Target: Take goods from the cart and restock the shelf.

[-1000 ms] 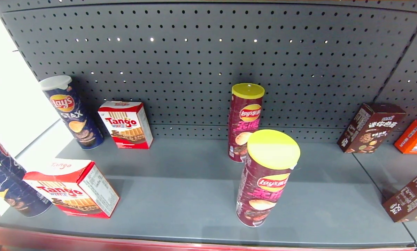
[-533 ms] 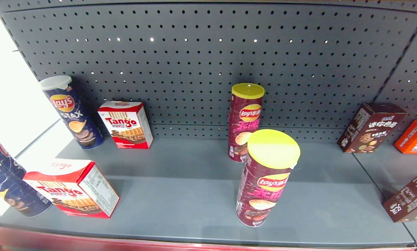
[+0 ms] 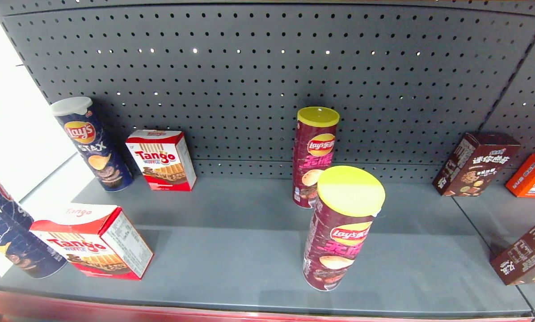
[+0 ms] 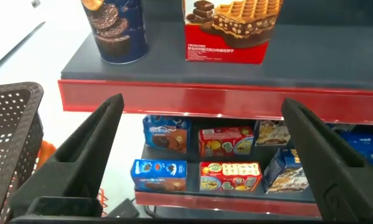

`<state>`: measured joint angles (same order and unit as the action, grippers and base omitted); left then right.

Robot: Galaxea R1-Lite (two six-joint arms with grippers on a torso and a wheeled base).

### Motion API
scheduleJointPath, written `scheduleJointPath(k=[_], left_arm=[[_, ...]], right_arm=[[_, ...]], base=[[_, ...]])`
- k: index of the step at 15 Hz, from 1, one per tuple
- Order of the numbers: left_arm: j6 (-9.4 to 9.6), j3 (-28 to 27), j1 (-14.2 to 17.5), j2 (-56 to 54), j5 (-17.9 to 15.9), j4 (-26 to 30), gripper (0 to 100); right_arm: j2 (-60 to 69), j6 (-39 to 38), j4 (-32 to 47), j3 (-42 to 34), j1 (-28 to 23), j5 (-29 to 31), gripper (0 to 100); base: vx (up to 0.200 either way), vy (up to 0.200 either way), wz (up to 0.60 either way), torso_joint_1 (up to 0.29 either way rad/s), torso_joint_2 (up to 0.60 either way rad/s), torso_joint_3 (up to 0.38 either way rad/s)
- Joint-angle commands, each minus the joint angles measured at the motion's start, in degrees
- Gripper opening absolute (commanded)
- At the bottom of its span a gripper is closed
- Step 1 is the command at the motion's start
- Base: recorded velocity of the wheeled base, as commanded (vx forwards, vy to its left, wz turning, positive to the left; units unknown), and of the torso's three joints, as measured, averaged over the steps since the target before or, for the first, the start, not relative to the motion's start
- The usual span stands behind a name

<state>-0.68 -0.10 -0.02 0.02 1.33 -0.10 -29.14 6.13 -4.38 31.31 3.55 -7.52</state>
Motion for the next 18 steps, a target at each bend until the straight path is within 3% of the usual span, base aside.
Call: scheduleJointPath(k=[1,3,5,11,18], left_arm=[[-0.28,0.10,0.02,0.24,0.17,-0.17,100],[-0.02,-0.08,-0.06,0.24,-0.10,0.10,100],[-0.28,0.10,0.02,0.24,0.25,-0.08,100],[-0.20,0.01,0.02,0.24,0.08,0.01,100],[-0.11,0.01,0.02,0.24,-0.01,0.01,100]], right_arm=[[-20.00,5.73,-0.37,10.62,9.81,-3.73,100],[-26.15,5.73,-0.19,12.73,17.11,-3.46,100],[-31.60,5.82,-0.55,12.38,20.89,-3.11,100],[-41.79,5.91,-5.64,10.27,24.67,-1.97,100],[-44.34,6.61,-5.73,7.81,27.92,-1.53,100]], base=[[0.000,0.000,0.00,0.000,0.00,0.000],[0.000,0.000,0.00,0.000,0.00,0.000],[0.000,0.000,0.00,0.000,0.00,0.000],[0.000,0.000,0.00,0.000,0.00,0.000],[0.000,0.000,0.00,0.000,0.00,0.000]])
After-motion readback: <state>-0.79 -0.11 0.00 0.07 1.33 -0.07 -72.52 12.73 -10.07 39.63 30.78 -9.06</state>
